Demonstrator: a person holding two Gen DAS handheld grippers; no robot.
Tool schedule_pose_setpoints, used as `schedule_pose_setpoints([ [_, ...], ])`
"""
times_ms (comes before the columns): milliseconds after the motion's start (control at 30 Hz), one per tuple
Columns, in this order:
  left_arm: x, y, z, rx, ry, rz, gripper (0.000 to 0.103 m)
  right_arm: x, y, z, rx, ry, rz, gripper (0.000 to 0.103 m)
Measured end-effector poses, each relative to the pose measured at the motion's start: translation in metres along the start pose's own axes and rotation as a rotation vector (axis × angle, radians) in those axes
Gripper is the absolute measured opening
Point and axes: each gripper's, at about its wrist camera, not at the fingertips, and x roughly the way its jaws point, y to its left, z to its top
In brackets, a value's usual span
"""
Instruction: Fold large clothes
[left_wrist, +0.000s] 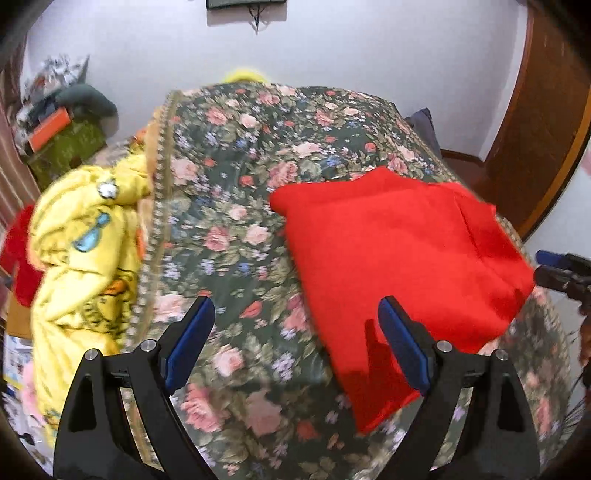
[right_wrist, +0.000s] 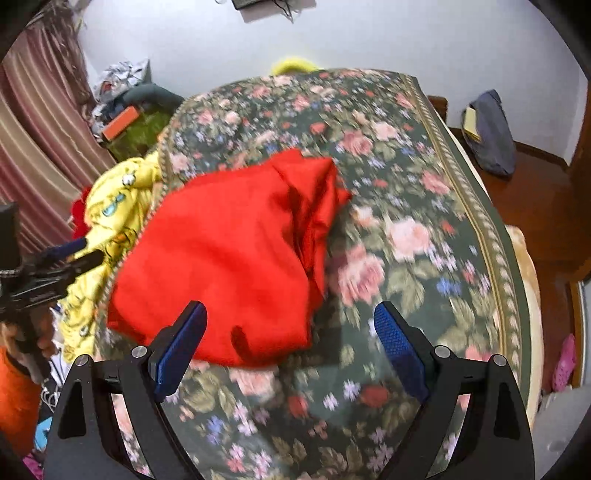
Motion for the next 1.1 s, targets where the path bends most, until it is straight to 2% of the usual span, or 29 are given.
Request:
schedule_pose_setpoints([
  [133, 0.033, 0.007, 0.009, -0.097, 0.088, -0.135, 0.09, 0.029, -0.007, 0.012, 0.036, 0.047, 0.062, 0.09],
  [267, 0.069, 0.014, 0.008, -0.206, 0.171, -0.264, 0.09, 0.07, -0.023, 0.017, 0.112, 0.143, 0.111, 0.09],
  [333, 0.09, 0.024, 0.006, -0.313, 0.214, -0.365, 0.09, 0.085, -0.03, 0.018, 0.153, 0.19, 0.156, 0.09],
  [400, 0.105, 0.031, 0.004, -0.391, 0.241, -0.424, 0.09, 0.098, -0.036, 0.02, 0.188, 0.207, 0.202, 0.092],
  [700, 0.149, 0.036, 0.013, -0.486, 0.311, -0.584, 0.089, 0.111, -0.031, 0.036, 0.144, 0.205, 0.292, 0.093],
  [767, 0.153, 0.037, 0.016, -0.48, 0.31, -0.626, 0.08, 0.11, -0.032, 0.038, 0.145, 0.204, 0.293, 0.091],
  [833, 0.154, 0.038, 0.018, -0.489, 0.31, -0.628, 0.071, 0.109, -0.029, 0.038, 0.134, 0.204, 0.315, 0.08],
  [867, 0.15, 0.038, 0.018, -0.484, 0.306, -0.626, 0.067, 0.109, -0.026, 0.038, 0.122, 0.219, 0.33, 0.059],
  [933, 0.135, 0.036, 0.023, -0.432, 0.275, -0.589, 0.051, 0.106, -0.022, 0.038, 0.119, 0.215, 0.303, 0.046],
  [967, 0.13, 0.034, 0.025, -0.413, 0.263, -0.577, 0.048, 0.102, -0.019, 0.038, 0.114, 0.203, 0.305, 0.035],
  [1000, 0.12, 0.033, 0.028, -0.385, 0.246, -0.557, 0.043, 0.098, -0.015, 0.039, 0.116, 0.19, 0.316, 0.029],
  [1100, 0.09, 0.032, 0.036, -0.323, 0.194, -0.522, 0.036, 0.083, 0.004, 0.043, 0.093, 0.165, 0.337, 0.025],
])
